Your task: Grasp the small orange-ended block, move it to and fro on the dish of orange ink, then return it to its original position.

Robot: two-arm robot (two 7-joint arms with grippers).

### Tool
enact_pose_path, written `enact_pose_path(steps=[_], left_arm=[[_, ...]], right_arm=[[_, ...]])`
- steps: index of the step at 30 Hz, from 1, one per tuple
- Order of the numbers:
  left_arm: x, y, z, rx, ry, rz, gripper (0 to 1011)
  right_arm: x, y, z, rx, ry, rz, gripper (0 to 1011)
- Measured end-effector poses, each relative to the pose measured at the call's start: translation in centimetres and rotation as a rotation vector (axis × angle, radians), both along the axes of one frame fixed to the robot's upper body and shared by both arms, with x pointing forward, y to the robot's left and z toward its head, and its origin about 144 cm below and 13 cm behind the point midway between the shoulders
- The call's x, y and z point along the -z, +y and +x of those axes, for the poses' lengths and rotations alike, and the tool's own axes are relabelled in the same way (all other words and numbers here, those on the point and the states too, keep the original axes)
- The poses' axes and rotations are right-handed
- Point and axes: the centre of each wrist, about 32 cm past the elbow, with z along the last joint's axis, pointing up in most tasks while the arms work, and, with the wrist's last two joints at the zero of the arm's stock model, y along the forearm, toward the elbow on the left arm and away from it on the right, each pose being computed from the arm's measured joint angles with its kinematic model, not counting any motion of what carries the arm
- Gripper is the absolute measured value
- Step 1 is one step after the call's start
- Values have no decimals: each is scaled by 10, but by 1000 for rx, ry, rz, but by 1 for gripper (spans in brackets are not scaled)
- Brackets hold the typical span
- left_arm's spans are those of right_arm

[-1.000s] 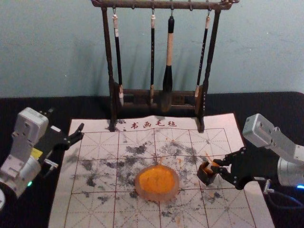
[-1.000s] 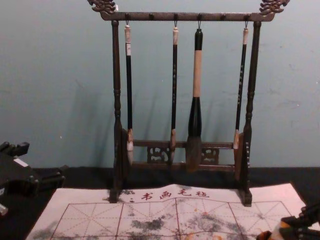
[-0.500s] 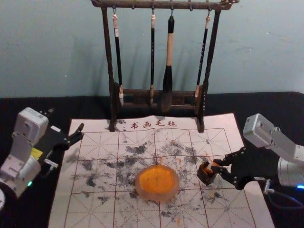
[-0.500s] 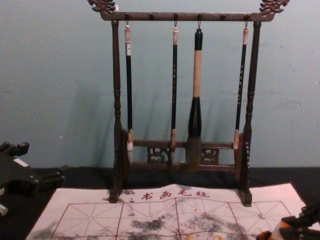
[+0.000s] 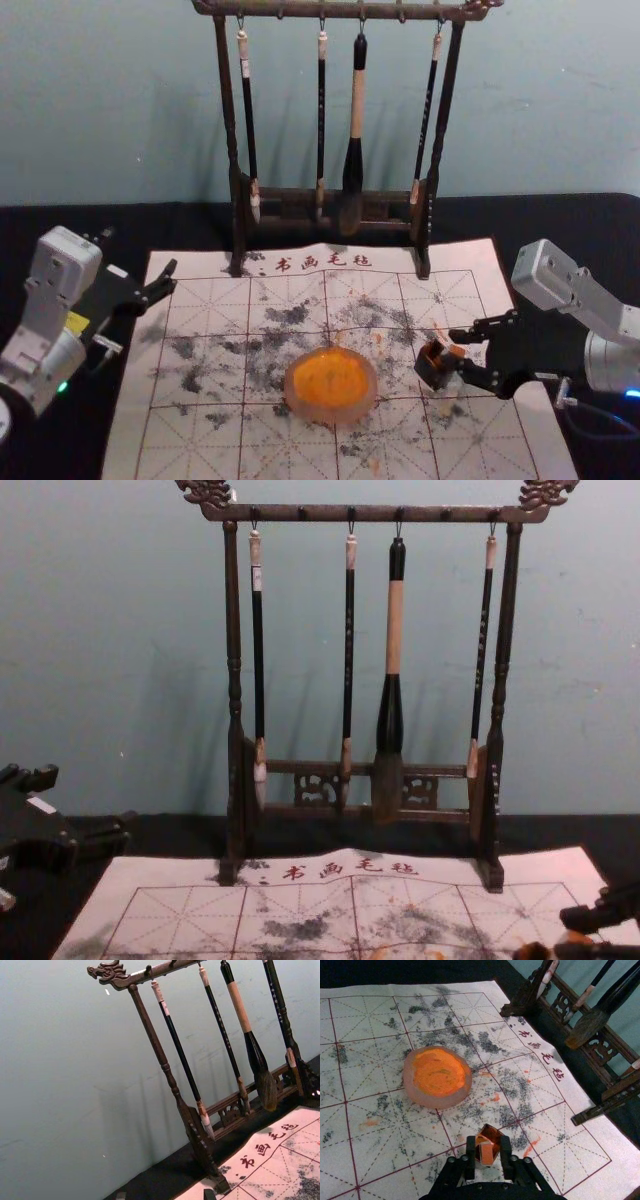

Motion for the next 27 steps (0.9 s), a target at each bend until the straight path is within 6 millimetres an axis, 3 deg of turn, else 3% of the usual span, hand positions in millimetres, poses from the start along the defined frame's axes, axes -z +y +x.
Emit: enact_pose_path(steps=[21, 27], left_arm=[[0, 0, 0, 0, 0, 0, 1001], [0, 0, 0, 0, 0, 0, 1001]], right_arm=[[0, 0, 0, 0, 0, 0, 931], [0, 0, 0, -1, -4, 0, 1000]])
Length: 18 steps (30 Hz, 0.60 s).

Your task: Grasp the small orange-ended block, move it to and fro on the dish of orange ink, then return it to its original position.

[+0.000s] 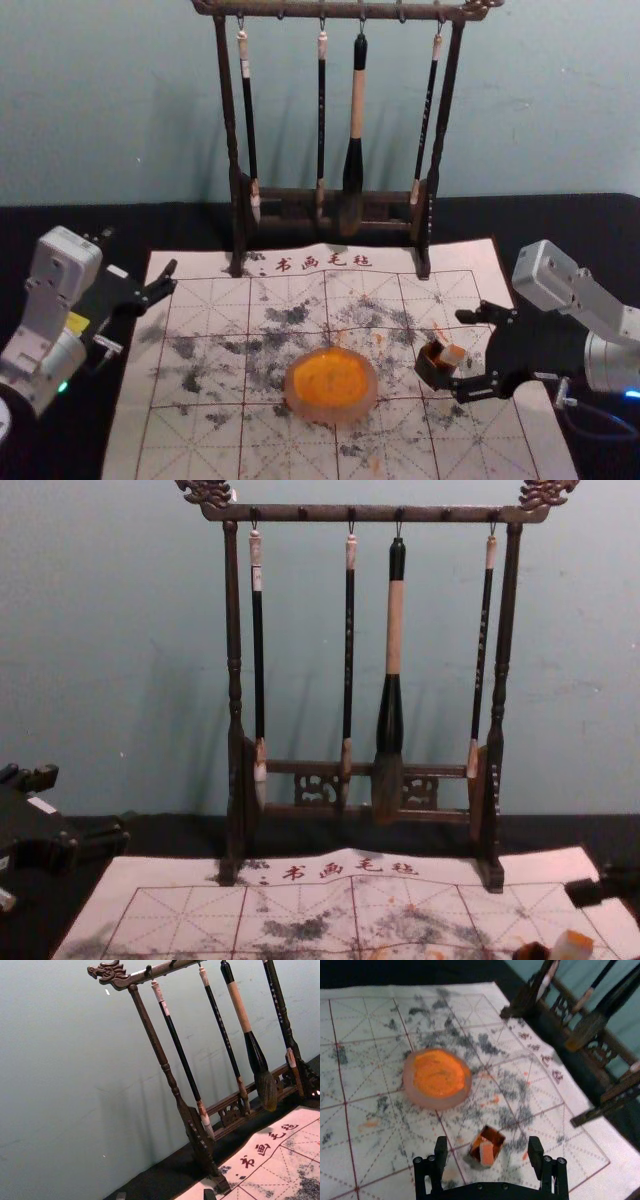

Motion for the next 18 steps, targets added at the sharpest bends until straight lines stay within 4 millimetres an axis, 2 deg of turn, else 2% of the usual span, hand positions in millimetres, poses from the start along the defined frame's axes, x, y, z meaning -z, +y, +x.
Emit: enact_pose_path(steps=[8, 11, 18], left_arm=[[0, 0, 0, 0, 0, 0, 1001], [0, 0, 0, 0, 0, 0, 1001], [0, 0, 0, 0, 0, 0, 1001]], right_arm=[[-2, 2, -9, 34, -128, 104, 1000], [2, 6, -17, 120, -246, 183, 1000], [18, 18, -34, 323, -403, 220, 1000]])
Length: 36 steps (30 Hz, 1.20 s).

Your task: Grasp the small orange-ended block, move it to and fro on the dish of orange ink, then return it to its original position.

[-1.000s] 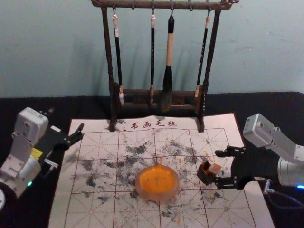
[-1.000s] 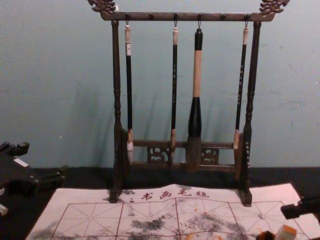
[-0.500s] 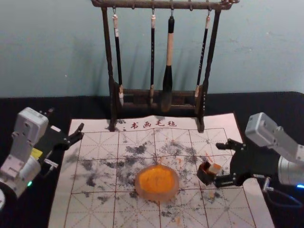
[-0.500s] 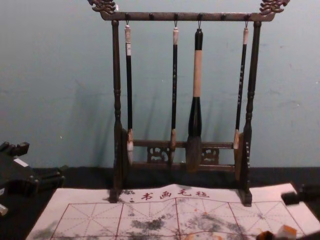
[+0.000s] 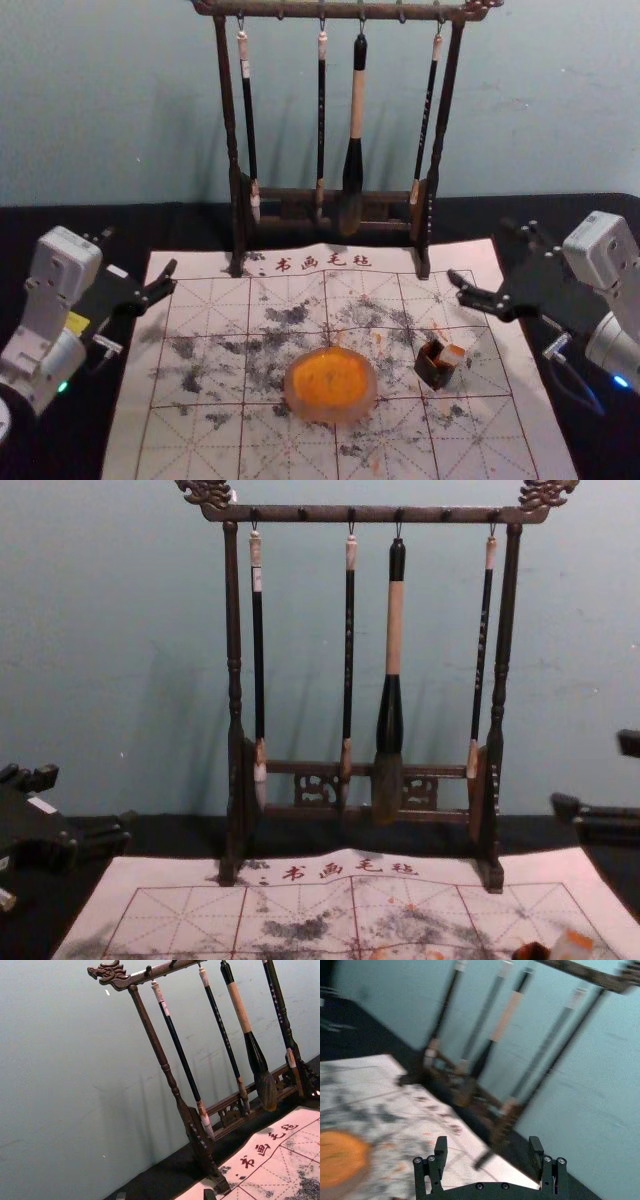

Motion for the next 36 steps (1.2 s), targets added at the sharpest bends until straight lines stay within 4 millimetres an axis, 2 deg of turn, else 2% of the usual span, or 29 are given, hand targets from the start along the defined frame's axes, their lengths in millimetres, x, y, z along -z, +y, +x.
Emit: enact_pose_path(steps=[2, 9, 16, 36], left_arm=[[0, 0, 0, 0, 0, 0, 1001], [0, 0, 0, 0, 0, 0, 1001], [0, 0, 0, 0, 0, 0, 1001], [0, 0, 0, 0, 0, 0, 1001]], right_arm=[[11, 5, -5, 102, -24, 4, 1000], [45, 8, -10, 283, 2, 8, 1000], [63, 8, -8, 345, 42, 1, 1000], [62, 8, -8, 340, 43, 1, 1000]])
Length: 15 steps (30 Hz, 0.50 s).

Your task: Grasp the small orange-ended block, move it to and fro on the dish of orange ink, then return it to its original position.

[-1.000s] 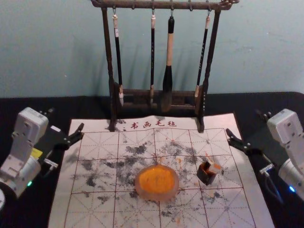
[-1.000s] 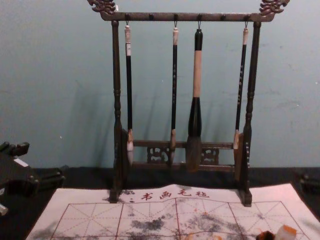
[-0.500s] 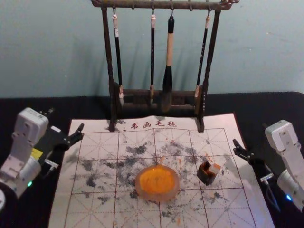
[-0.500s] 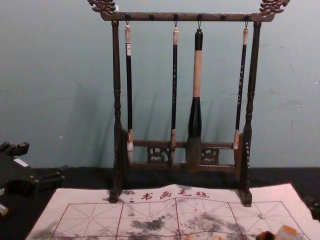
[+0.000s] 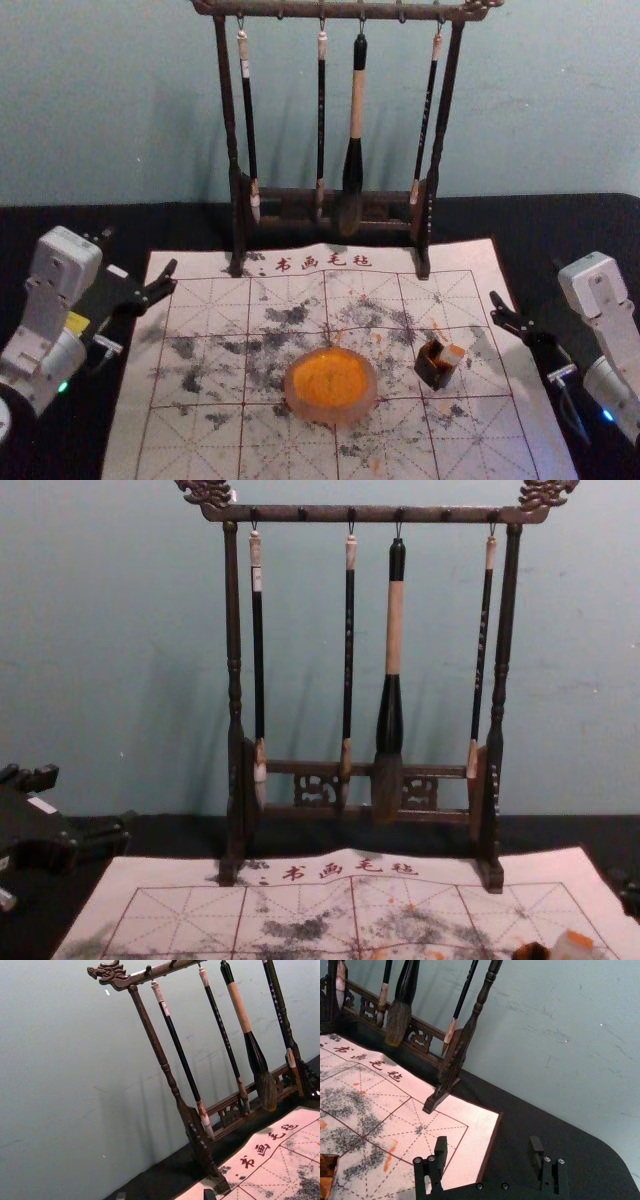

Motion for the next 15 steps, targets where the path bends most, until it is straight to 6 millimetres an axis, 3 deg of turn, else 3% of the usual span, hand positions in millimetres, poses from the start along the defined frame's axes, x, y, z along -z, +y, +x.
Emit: enact_pose_path(steps=[15], left_arm=[[0, 0, 0, 0, 0, 0, 1001]], right_arm=[[0, 0, 0, -3, -2, 0, 1000]])
